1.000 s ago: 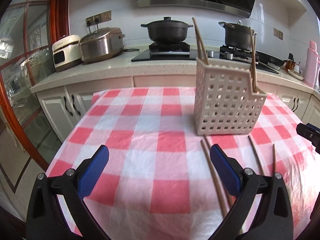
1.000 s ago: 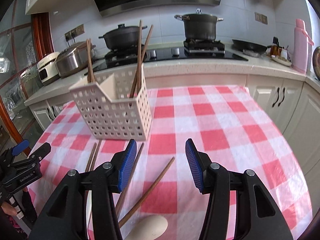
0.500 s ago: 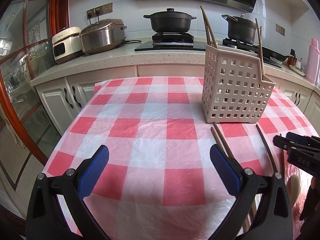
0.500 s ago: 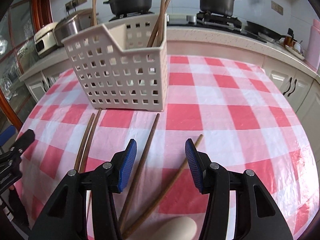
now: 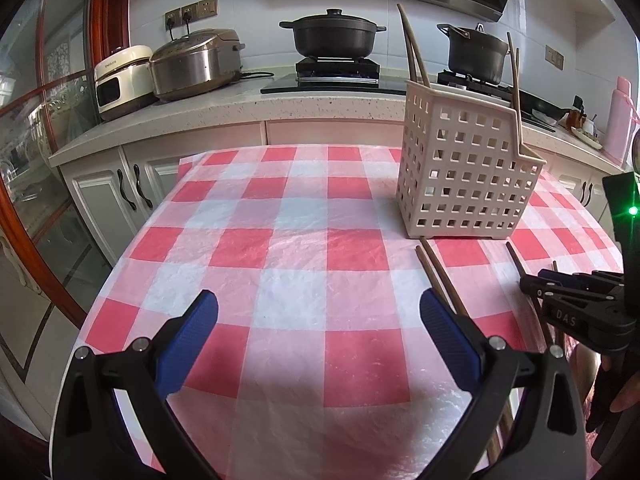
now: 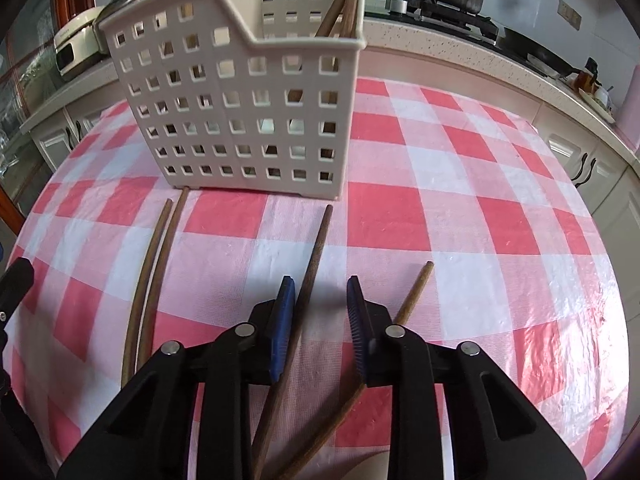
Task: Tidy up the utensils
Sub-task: 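Withdraw both grippers and reach toward the remaining chopsticks on the cloth, then close the right gripper on a wooden chopstick while the left gripper closes on another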
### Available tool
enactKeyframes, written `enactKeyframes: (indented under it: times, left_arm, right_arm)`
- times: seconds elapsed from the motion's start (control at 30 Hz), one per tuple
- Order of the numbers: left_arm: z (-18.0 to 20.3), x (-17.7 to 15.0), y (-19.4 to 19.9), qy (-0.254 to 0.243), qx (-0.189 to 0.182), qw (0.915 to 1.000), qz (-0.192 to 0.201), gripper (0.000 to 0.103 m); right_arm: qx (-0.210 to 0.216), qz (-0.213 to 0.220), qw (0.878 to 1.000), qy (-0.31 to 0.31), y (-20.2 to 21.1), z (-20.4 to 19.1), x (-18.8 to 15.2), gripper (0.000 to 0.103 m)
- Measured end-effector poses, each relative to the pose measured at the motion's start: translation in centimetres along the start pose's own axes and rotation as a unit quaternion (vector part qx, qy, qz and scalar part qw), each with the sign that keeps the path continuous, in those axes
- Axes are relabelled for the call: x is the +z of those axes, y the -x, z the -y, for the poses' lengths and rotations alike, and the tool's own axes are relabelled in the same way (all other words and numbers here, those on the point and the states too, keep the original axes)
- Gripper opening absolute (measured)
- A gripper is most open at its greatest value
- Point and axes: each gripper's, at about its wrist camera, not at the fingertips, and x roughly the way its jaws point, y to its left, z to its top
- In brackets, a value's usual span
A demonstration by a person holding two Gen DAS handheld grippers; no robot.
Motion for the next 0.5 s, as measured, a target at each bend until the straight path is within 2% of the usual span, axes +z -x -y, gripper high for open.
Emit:
enactKeyframes:
  times: [0.1, 0.13, 0.17, 0.33, 0.5]
  left_arm:
    - [0.2, 0.0, -0.4, 0.0, 0.001, 0.9999, -0.011, 0.098]
    - [0.2, 0.0, -0.5, 0.001, 0.0, 0.9999, -0.014, 0.098]
    - [0.3, 0.0, -0.7, 0.002, -0.003, 0.9998, -0.02, 0.098]
    - [1.2, 0.1, -1.8, 0.001, -0.02, 0.9988, -0.045, 0.097]
    - [2.8, 0.4, -3.3, 0.001, -0.041, 0.9965, -0.073, 0.081]
  right_arm:
    - [-0.009, -0.001, 1.0, 0.014, 0.0, -0.7, 0.0, 0.017]
    - [-0.006, -0.002, 1.0, 0.018, 0.0, -0.9, 0.0, 0.01]
    - [-0.005, -0.002, 1.0, 0.02, 0.0, -1.0, 0.0, 0.007]
    - [0.005, 0.009, 1.0, 0.008, 0.6, -0.6, -0.6, 0.007]
    - [0.028, 0.037, 0.999, -0.007, 2.3, 0.7, -0.8, 0.007]
